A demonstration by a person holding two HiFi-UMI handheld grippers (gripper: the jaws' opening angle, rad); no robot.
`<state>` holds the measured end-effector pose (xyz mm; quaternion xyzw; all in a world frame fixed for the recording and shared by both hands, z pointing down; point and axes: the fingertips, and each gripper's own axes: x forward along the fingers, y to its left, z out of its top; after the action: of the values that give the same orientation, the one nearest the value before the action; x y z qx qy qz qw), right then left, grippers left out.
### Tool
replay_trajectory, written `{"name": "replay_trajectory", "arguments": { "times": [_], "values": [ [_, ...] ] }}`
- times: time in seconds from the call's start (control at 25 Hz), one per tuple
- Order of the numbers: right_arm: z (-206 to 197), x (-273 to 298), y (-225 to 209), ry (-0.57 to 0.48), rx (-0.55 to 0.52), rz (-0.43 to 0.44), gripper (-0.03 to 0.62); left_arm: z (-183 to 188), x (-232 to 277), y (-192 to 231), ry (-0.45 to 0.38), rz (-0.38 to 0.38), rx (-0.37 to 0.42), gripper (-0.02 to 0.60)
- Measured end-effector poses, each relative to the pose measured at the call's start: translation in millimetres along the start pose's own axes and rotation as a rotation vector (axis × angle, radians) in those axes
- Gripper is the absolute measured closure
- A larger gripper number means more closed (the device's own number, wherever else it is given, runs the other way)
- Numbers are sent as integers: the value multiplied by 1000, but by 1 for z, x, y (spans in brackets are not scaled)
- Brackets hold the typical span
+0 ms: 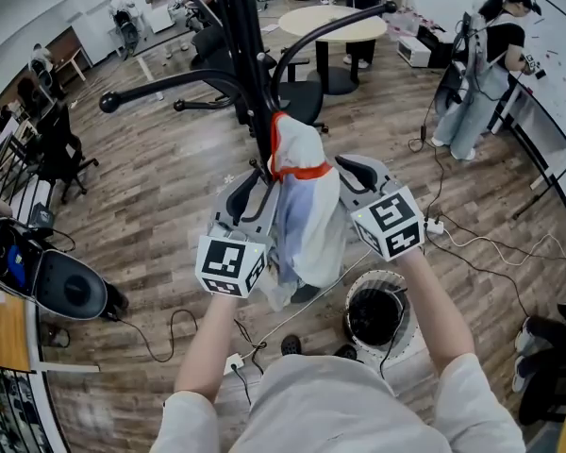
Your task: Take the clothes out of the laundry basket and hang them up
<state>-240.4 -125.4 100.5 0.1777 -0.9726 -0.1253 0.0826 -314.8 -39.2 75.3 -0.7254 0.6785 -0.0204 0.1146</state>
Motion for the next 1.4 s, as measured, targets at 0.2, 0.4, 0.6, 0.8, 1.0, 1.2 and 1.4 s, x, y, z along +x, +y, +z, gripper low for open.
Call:
{"name": "replay_trajectory", "arguments": {
  "times": [0.2, 0.4, 0.6, 0.8, 1.0, 1.2, 1.4],
  "values": [
    [-6, -8, -2, 8, 3, -13, 505, -4, -10, -2, -13, 10, -27, 446],
    [-13, -12, -7, 18, 19, -27, 505, -8, -14, -4, -4, 10, -40, 446],
    [-13, -19, -9, 6, 29, -30, 510, -8, -18, -5, -14, 22, -54, 446],
    [-9, -23, -14, -9, 41, -33, 519, -5, -18, -7, -8, 37, -45, 440],
    [-7, -24, -15, -15, 44, -30, 520, 0, -21, -3, -34, 52, -62, 440],
    [-7, -22, -14, -14, 41, -30, 520, 8, -26, 6, -78, 71, -78, 440],
    [-8, -24, -15, -15, 42, -32, 520, 14, -28, 7, -95, 74, -78, 440]
  ]
}}
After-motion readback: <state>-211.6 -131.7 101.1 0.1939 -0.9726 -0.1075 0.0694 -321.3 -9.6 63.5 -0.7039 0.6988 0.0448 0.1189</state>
